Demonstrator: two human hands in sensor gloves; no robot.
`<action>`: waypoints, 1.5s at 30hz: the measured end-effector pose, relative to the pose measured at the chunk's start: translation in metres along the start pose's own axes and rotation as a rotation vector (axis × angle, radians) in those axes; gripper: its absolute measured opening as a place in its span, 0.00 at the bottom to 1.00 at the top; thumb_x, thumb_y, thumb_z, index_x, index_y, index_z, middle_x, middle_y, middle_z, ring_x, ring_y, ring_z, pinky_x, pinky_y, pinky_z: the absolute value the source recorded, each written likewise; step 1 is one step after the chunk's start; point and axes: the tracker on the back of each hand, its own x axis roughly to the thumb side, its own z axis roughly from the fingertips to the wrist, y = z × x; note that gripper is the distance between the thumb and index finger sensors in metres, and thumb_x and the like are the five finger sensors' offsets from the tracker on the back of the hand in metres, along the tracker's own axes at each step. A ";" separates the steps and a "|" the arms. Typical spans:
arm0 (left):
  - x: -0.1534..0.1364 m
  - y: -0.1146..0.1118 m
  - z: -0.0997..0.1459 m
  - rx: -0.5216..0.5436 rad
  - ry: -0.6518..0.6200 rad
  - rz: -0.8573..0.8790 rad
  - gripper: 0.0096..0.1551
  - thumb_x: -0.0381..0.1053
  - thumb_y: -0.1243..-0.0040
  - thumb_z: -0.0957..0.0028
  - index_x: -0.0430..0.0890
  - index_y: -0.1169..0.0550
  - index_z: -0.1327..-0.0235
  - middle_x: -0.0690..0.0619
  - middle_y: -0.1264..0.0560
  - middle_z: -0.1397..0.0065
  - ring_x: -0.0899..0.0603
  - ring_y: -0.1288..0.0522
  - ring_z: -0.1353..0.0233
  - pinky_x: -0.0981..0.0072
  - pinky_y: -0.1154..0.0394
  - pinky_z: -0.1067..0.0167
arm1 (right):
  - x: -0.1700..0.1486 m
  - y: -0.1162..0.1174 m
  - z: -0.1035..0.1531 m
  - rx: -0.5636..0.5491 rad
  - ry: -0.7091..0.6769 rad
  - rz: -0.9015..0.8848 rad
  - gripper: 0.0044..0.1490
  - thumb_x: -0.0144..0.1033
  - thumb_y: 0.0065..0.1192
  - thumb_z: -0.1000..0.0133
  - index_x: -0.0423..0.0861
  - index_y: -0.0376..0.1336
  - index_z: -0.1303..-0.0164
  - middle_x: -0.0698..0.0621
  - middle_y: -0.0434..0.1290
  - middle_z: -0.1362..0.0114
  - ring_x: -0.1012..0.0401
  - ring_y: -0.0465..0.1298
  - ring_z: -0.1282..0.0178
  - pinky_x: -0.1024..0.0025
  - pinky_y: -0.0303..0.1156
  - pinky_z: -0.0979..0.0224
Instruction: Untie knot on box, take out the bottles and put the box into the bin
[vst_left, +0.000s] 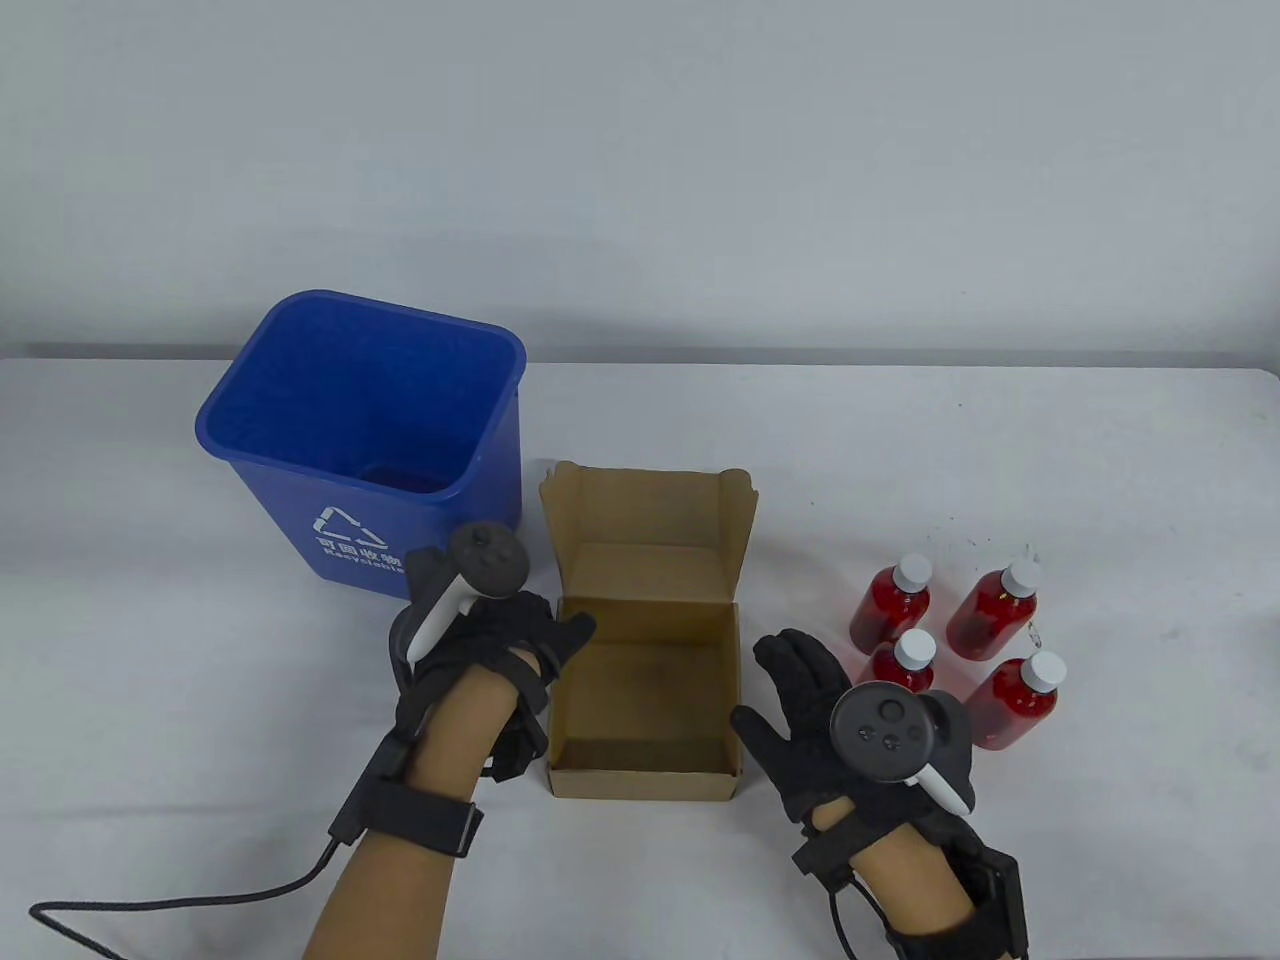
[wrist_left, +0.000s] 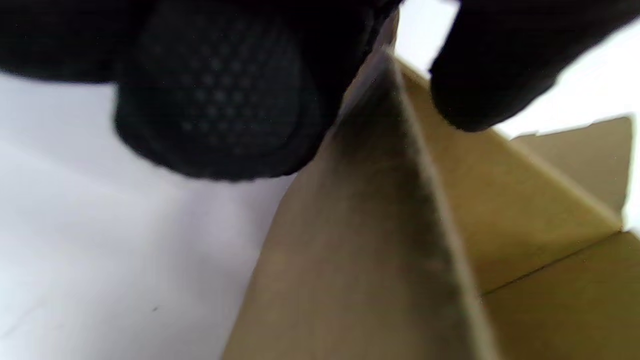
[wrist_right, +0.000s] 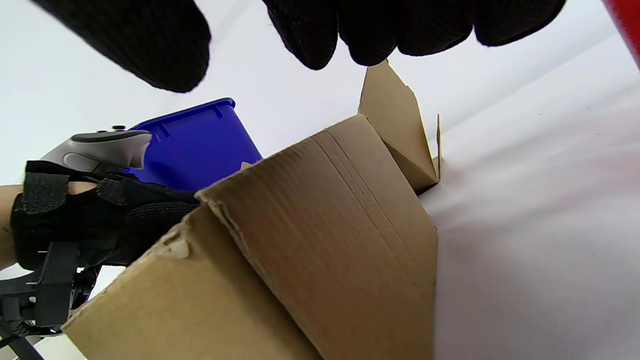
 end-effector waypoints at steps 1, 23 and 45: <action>0.001 -0.003 -0.002 -0.032 0.033 -0.035 0.42 0.72 0.37 0.51 0.38 0.17 0.44 0.45 0.14 0.57 0.46 0.15 0.74 0.57 0.16 0.74 | 0.000 0.000 0.000 0.001 0.002 -0.002 0.47 0.54 0.54 0.43 0.35 0.50 0.24 0.34 0.49 0.21 0.31 0.54 0.23 0.32 0.55 0.30; 0.052 0.044 0.090 0.515 -0.102 -0.368 0.34 0.60 0.52 0.45 0.40 0.20 0.40 0.41 0.18 0.50 0.48 0.17 0.82 0.63 0.18 0.85 | -0.005 -0.014 0.005 -0.065 0.043 -0.032 0.46 0.54 0.54 0.43 0.35 0.51 0.25 0.34 0.51 0.21 0.31 0.57 0.24 0.33 0.57 0.31; 0.098 0.123 0.178 0.986 -0.237 -0.262 0.29 0.59 0.48 0.44 0.42 0.21 0.41 0.43 0.22 0.43 0.40 0.09 0.60 0.52 0.09 0.64 | -0.006 -0.007 0.003 -0.022 0.049 -0.053 0.46 0.54 0.54 0.43 0.35 0.51 0.25 0.34 0.51 0.21 0.31 0.57 0.24 0.33 0.57 0.31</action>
